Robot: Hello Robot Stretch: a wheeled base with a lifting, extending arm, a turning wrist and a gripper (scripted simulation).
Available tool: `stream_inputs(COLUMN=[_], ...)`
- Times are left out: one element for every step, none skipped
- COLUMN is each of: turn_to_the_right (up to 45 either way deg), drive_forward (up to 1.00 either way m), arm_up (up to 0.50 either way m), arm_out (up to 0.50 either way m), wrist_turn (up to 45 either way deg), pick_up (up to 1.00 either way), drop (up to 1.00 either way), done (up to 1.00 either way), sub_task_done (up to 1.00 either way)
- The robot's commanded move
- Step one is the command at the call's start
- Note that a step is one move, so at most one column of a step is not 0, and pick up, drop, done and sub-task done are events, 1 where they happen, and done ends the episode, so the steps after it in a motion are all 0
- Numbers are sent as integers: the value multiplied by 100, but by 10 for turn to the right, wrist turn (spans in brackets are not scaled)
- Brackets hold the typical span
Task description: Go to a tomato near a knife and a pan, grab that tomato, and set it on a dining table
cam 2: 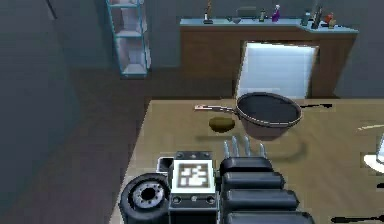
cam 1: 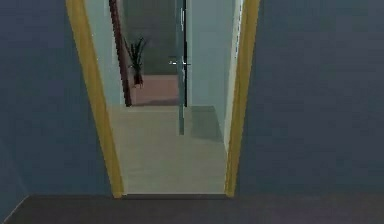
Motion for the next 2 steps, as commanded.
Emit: stream_inputs(turn_to_the_right=[360, 0], drive_forward=[0, 0], arm_up=[0, 0], arm_out=[0, 48], wrist_turn=[0, 0], pick_up=[0, 0], drop=[0, 0], done=[0, 0], sub_task_done=[0, 0])
